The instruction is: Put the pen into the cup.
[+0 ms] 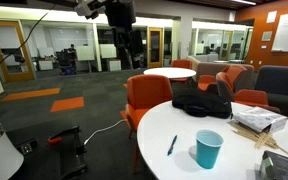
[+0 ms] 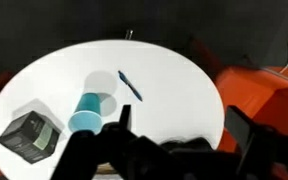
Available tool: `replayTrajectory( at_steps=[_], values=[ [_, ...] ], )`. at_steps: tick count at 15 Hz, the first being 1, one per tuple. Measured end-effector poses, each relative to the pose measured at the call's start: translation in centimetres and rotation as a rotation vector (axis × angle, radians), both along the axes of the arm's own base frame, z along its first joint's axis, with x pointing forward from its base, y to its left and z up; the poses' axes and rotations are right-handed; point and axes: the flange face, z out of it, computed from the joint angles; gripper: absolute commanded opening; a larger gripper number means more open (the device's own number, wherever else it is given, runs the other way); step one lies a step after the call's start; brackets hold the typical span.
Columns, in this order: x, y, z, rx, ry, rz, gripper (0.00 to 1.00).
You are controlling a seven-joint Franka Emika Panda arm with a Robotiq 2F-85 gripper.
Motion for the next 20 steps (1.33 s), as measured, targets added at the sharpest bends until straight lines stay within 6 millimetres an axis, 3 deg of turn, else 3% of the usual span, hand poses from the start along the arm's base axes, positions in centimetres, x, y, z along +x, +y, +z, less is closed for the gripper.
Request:
replayTrajectory(
  at_steps=[6, 9, 13, 20],
  values=[
    [0.1, 0.3, -0.3, -0.010, 0.011, 0.010, 1.00],
    [1.4, 0.9, -2.5, -0.055, 0.078, 0.075, 1.00],
    [6.0, 1.0, -7.8, -0.202, 0.154, 0.219, 1.00],
    [15.3, 1.9, -19.1, -0.312, 0.109, 0.447, 1.00]
  ],
)
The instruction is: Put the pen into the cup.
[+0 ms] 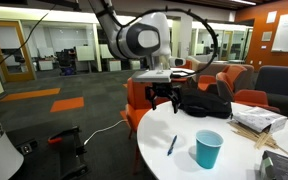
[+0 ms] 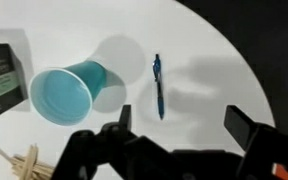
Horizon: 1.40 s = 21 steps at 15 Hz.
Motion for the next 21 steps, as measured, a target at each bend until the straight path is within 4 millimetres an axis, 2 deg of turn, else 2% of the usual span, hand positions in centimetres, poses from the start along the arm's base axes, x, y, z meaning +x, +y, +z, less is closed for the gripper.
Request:
replayTrajectory(
  at_steps=[2, 5, 10, 14, 15, 16, 19, 20, 21],
  values=[
    [1.6, -0.1, -2.9, 0.009, 0.030, 0.048, 1.00],
    [3.6, -1.0, -6.3, 0.030, 0.057, 0.094, 1.00],
    [6.4, -1.6, -10.7, 0.052, 0.083, 0.119, 1.00],
    [7.7, -0.4, -13.6, 0.065, 0.116, 0.142, 1.00],
    [7.9, 0.0, -14.2, 0.068, 0.125, 0.149, 0.96],
    [8.0, 0.4, -14.8, 0.068, 0.134, 0.155, 0.85],
    [8.8, 0.9, -16.1, 0.068, 0.157, 0.161, 0.74],
    [9.1, 0.9, -16.4, 0.067, 0.164, 0.160, 0.71],
    [9.4, 0.8, -16.6, 0.066, 0.172, 0.157, 0.76]
  ],
)
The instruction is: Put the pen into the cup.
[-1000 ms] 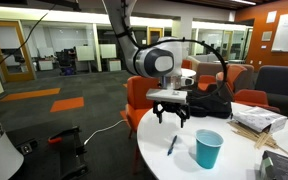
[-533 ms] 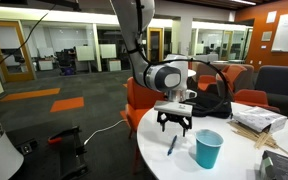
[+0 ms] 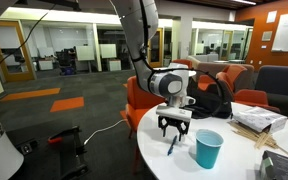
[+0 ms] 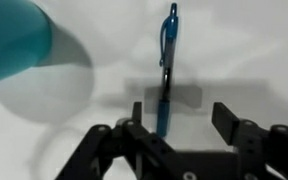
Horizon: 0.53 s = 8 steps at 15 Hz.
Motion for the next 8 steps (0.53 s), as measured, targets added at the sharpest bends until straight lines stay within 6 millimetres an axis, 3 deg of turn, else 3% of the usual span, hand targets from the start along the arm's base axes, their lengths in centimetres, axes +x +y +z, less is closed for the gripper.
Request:
replayTrajectory(
  at_steps=[1, 2, 3, 8],
  values=[
    [0.3, -0.1, -0.2, -0.002, 0.008, -0.002, 0.68],
    [0.6, -0.2, -0.3, -0.004, 0.016, -0.004, 0.51],
    [1.0, -0.3, -0.4, -0.006, 0.025, -0.005, 0.46],
    [2.1, -0.1, -0.9, -0.008, 0.027, -0.003, 0.02]
  ],
)
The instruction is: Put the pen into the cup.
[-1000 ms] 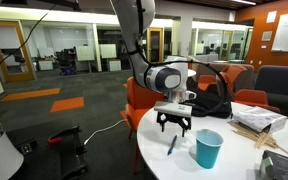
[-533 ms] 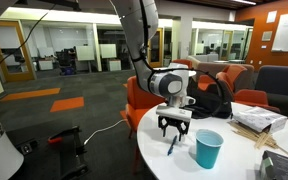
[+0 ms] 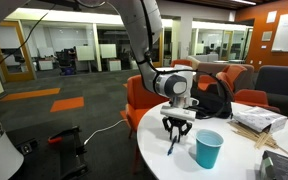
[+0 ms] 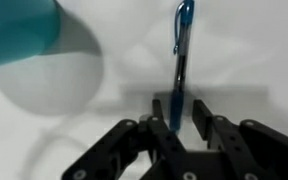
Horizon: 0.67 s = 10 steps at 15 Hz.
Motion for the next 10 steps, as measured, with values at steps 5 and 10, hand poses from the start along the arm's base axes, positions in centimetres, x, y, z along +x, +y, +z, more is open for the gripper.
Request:
replayTrajectory(
  at_steps=[5, 10],
  values=[
    [0.4, 0.1, 0.1, 0.000, -0.007, 0.002, 0.00],
    [2.0, 0.0, 5.3, 0.103, -0.144, -0.009, 0.00]
  ],
)
